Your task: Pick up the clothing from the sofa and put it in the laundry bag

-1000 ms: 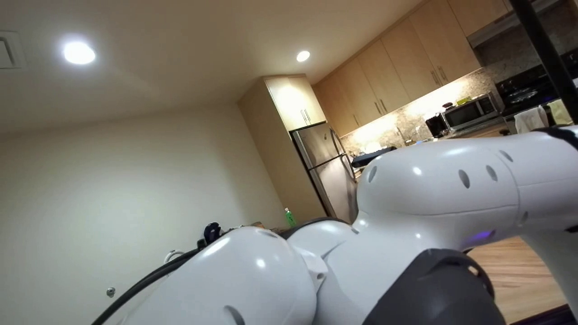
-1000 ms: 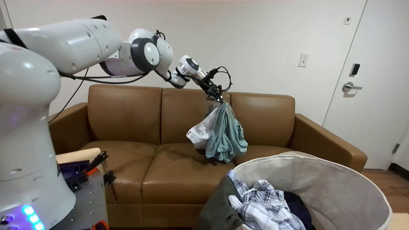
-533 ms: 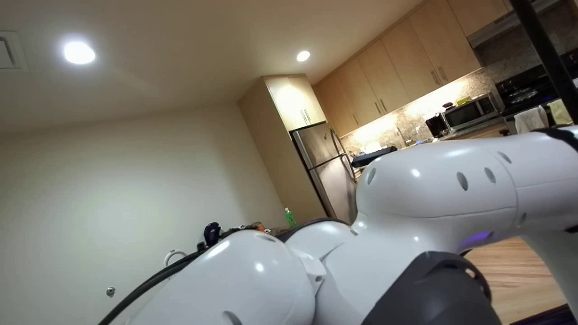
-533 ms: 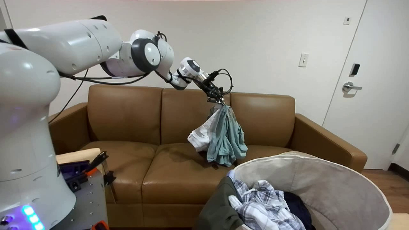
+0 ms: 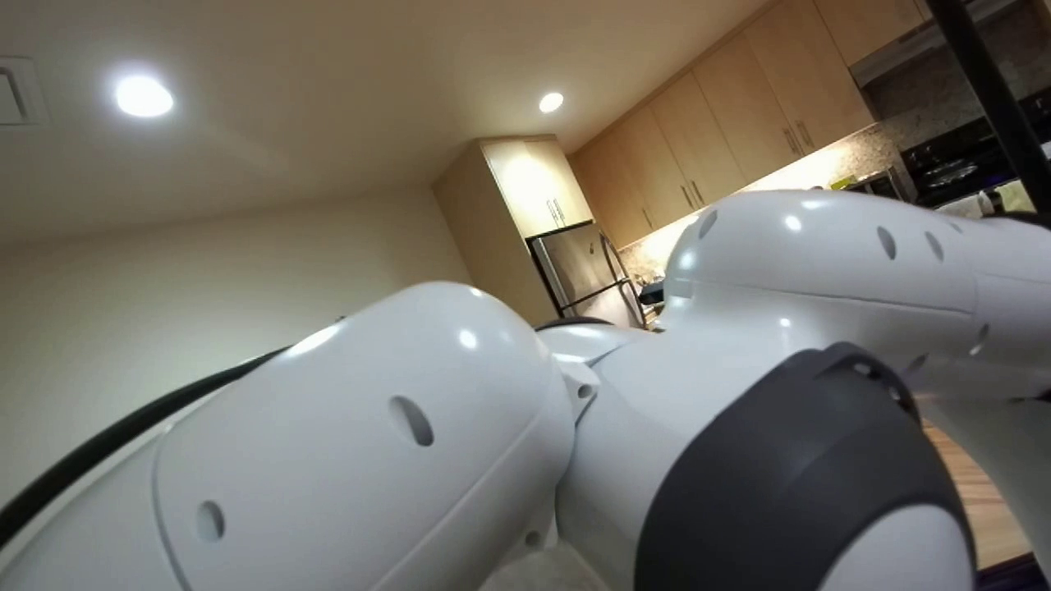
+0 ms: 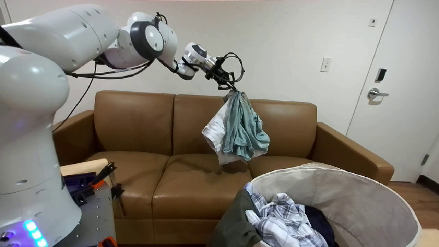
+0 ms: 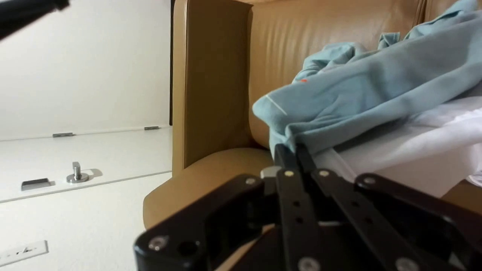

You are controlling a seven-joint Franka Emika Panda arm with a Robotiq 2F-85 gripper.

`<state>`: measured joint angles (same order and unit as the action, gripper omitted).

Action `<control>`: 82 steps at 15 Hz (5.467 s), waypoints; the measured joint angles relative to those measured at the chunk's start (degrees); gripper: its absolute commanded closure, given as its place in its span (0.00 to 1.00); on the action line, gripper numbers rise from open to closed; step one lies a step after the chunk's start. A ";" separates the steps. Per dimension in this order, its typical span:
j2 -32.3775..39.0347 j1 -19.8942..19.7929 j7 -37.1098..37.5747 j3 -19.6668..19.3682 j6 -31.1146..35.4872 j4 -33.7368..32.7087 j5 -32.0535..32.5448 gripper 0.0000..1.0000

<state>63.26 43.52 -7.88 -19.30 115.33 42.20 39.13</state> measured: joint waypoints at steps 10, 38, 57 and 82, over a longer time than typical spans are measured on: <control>-0.84 -0.56 -3.31 0.78 -2.26 2.26 -0.89 0.98; -53.09 -1.13 19.87 -2.91 -12.60 53.83 -13.17 0.96; -80.46 -34.90 33.76 18.46 -19.39 58.71 -13.14 0.98; -68.94 -52.34 40.35 11.62 -14.52 59.40 -18.27 0.96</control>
<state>-5.69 -8.82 32.47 -7.68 100.81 101.60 20.87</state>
